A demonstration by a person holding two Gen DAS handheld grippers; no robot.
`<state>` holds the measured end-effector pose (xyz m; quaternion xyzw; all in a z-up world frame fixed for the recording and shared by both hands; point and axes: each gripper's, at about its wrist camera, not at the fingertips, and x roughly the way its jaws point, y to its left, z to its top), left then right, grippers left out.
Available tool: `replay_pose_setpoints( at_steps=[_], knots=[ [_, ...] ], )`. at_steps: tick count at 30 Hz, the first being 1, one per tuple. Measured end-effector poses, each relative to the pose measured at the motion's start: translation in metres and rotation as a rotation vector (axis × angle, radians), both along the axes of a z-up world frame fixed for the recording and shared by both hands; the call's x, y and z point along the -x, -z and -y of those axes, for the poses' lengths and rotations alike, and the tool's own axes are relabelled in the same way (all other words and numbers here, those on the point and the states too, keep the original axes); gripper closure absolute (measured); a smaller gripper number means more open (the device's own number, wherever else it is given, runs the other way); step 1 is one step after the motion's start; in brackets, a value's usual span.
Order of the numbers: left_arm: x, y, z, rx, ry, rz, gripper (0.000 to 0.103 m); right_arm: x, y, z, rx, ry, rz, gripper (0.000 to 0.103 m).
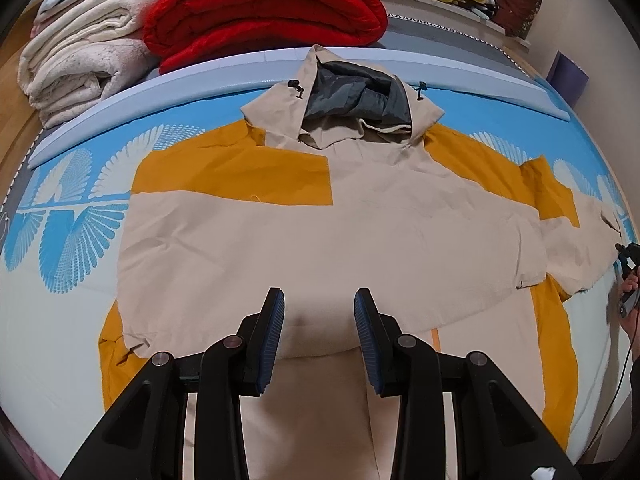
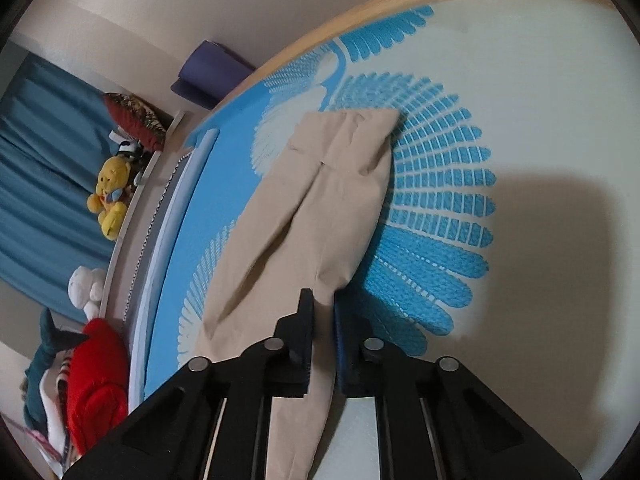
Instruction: Fold large clothes
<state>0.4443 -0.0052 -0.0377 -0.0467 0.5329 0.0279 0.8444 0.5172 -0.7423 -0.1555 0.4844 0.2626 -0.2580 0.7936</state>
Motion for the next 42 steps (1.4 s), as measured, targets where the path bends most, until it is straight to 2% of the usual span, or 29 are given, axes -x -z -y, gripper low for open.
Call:
replay_pose_setpoints(
  at_steps=[6, 10, 15, 19, 23, 27, 29, 31, 33, 36, 38, 41, 42],
  knots=[
    [0.002, -0.007, -0.007, 0.009, -0.008, 0.011, 0.069, -0.008, -0.039, -0.019, 0.11, -0.021, 0.007, 0.098],
    [0.004, -0.013, -0.017, 0.025, -0.038, 0.015, 0.069, -0.016, -0.074, -0.044, 0.232, -0.068, -0.014, 0.099],
    [0.009, -0.024, -0.037, 0.037, -0.076, 0.035, 0.069, -0.037, -0.128, -0.105, 0.379, -0.191, 0.007, 0.1],
    [0.013, -0.034, -0.058, 0.052, -0.118, 0.052, 0.069, -0.057, -0.176, -0.196, 0.495, -0.382, 0.074, 0.1],
    [0.016, -0.043, -0.078, 0.069, -0.158, 0.065, 0.069, -0.065, -0.207, -0.336, 0.549, -0.674, 0.172, 0.1],
    [0.018, -0.046, -0.094, 0.089, -0.191, 0.064, 0.069, -0.052, -0.206, -0.476, 0.472, -0.984, 0.264, 0.1],
    [0.019, -0.046, -0.101, 0.109, -0.204, 0.054, 0.069, -0.045, -0.188, -0.524, 0.398, -1.07, 0.255, 0.1],
    [0.018, -0.045, -0.107, 0.132, -0.21, 0.04, 0.069, -0.045, -0.16, -0.557, 0.308, -1.144, 0.19, 0.097],
    [0.017, -0.044, -0.111, 0.146, -0.21, 0.027, 0.069, -0.047, -0.123, -0.584, 0.239, -1.214, 0.029, 0.096],
    [0.019, -0.044, -0.116, 0.17, -0.22, 0.018, 0.069, -0.036, -0.104, -0.584, 0.238, -1.207, -0.09, 0.093],
    [0.019, -0.044, -0.118, 0.174, -0.224, 0.015, 0.069, -0.021, -0.115, -0.57, 0.264, -1.183, -0.092, 0.09],
    [0.017, -0.041, -0.116, 0.177, -0.225, 0.01, 0.069, -0.003, -0.145, -0.538, 0.318, -1.119, -0.07, 0.074],
    [0.016, -0.04, -0.114, 0.177, -0.225, 0.007, 0.07, 0.005, -0.152, -0.528, 0.326, -1.089, -0.057, 0.065]
  ],
)
